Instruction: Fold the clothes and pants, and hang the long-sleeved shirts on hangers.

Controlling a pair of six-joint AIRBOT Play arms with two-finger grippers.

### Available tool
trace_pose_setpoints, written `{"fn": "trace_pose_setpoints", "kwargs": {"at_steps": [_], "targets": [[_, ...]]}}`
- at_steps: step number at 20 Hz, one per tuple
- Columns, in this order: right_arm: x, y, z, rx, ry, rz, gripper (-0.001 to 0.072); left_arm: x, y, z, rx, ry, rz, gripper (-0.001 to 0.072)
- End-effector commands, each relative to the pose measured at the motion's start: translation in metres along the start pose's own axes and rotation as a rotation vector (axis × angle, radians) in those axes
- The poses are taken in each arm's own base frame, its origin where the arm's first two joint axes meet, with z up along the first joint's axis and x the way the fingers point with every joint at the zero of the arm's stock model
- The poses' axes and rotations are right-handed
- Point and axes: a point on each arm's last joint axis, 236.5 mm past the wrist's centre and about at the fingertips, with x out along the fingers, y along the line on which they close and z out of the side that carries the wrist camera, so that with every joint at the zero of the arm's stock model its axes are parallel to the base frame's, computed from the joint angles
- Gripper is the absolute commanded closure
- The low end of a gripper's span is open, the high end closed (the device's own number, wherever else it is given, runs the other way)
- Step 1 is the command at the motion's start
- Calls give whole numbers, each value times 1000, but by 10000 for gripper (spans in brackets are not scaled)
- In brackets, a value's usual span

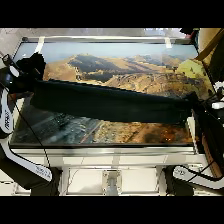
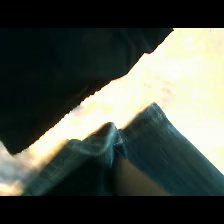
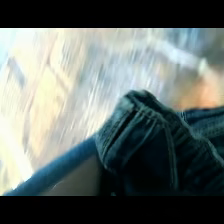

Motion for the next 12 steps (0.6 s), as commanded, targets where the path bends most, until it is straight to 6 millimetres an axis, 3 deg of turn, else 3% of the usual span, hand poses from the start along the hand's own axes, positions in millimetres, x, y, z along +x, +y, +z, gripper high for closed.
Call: {"fn": "trace_pose_setpoints", "kwargs": {"at_steps": [1,4,6,8,10,12], "targets": [[12,14,8,11,-22,16,250,8,-6,-1,-11,4,-11,12],[-2,28,14,-12,10,46,221,-19,-12,16,-10,-37,-26,14],[-27,30,32,-80,10,39,222,-58,-21,42,-3,-118,-49,14],[-59,20,45,-174,30,-16,230,-109,-32,69,27,-212,-78,13],[-82,-9,33,-216,130,-106,228,-162,-49,89,70,-307,-114,13],[-87,-41,-5,-185,336,-129,155,-209,-69,104,113,-403,-156,13]]}}
